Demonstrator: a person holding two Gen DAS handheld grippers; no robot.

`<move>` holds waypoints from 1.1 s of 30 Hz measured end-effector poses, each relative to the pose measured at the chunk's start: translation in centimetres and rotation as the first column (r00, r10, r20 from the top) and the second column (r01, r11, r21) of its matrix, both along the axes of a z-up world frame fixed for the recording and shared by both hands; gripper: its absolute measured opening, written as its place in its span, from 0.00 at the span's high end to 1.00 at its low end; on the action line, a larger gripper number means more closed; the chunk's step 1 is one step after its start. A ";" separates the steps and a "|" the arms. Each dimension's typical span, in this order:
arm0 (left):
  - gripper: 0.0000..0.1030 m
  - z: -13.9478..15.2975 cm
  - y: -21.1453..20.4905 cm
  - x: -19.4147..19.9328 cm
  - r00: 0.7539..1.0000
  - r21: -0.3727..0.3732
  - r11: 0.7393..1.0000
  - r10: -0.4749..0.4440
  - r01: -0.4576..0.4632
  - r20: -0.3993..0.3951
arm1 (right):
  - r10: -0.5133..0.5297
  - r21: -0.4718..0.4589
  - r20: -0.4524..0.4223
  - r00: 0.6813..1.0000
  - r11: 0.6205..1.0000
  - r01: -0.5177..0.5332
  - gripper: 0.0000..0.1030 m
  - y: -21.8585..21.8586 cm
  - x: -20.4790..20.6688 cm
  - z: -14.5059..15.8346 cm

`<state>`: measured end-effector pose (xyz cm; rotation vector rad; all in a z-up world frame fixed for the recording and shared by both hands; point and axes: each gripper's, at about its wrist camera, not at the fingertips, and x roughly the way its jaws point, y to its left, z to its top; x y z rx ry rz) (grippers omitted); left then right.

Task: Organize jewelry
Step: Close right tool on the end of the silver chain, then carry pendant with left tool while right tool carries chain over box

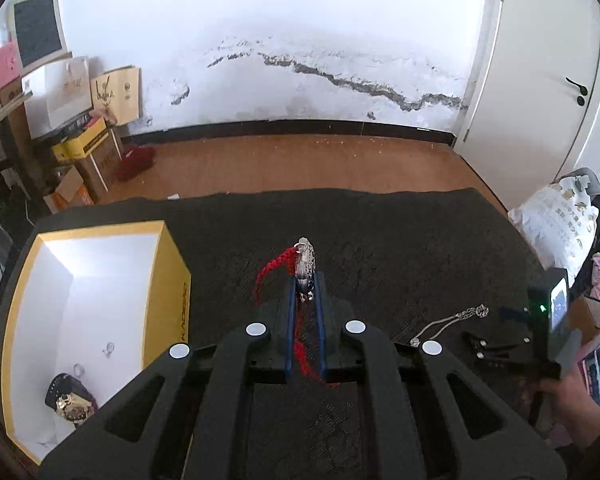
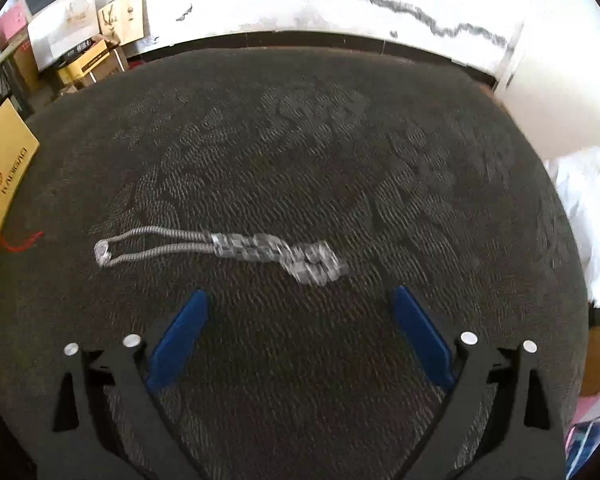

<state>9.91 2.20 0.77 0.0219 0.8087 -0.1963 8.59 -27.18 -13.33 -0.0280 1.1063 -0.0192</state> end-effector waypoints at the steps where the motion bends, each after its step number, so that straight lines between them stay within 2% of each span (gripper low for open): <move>1: 0.92 -0.1 0.3 0.0 1.000 -0.001 1.000 0.000 0.000 -0.003 | -0.019 0.010 0.005 1.000 1.000 0.019 0.09 0.3 0.3 -0.1; 3: 0.92 -0.4 0.9 -0.1 1.000 0.001 1.000 -0.008 0.008 -0.010 | -0.023 0.018 0.009 1.000 1.000 0.023 0.06 1.3 0.5 -0.3; 8: 0.92 -0.8 2.3 -0.4 1.000 -0.007 1.000 0.005 -0.005 -0.023 | 0.053 0.013 0.043 0.998 0.998 -0.054 0.05 4.9 0.5 -0.8; 14: 0.92 -0.5 3.1 -1.1 1.000 -0.009 1.000 0.010 -0.011 -0.015 | 0.054 0.014 0.055 0.997 0.998 -0.055 0.07 5.9 0.9 -1.0; 16: 0.92 -0.7 3.0 -1.1 1.000 -0.006 1.000 0.014 -0.014 -0.020 | 0.065 0.016 0.059 0.996 0.998 -0.066 0.15 6.1 0.9 -0.8; 17: 0.92 -0.8 3.0 -1.1 1.000 -0.006 1.000 0.014 -0.015 -0.023 | 0.071 0.017 0.061 0.996 0.997 -0.072 0.25 6.2 0.9 -0.6; 19: 0.92 -0.8 2.9 -1.1 1.000 -0.004 1.000 0.017 -0.017 -0.023 | 0.089 0.018 0.074 0.993 0.996 -0.090 0.47 6.6 0.9 -0.1; 20: 0.92 -0.7 2.6 -1.0 1.000 -0.003 1.000 0.018 -0.018 -0.024 | 0.089 0.022 0.079 0.993 0.996 -0.091 0.62 6.7 0.9 0.1; 21: 0.92 -0.6 2.6 -1.0 1.000 -0.003 1.000 0.018 -0.018 -0.023 | 0.091 0.031 0.079 0.993 0.995 -0.094 0.83 6.8 1.0 0.2; 22: 0.92 -0.6 2.8 -1.1 1.000 -0.004 1.000 0.018 -0.018 -0.022 | 0.096 0.036 0.079 0.992 0.994 -0.099 0.89 6.9 1.0 0.3; 25: 0.92 -0.5 3.0 -1.1 1.000 0.000 1.000 0.019 -0.019 -0.017 | 0.117 0.015 0.071 0.991 0.993 -0.118 0.93 7.6 0.7 0.5; 28: 0.92 -0.2 3.4 -1.2 1.000 0.006 1.000 0.025 -0.025 -0.015 | 0.113 0.052 0.062 0.992 0.992 -0.116 0.94 7.8 0.8 1.0; 33: 0.92 0.7 4.2 -1.6 0.999 0.014 0.999 0.044 -0.044 0.005 | 0.141 0.061 0.131 0.981 0.987 -0.150 0.94 9.4 0.2 5.1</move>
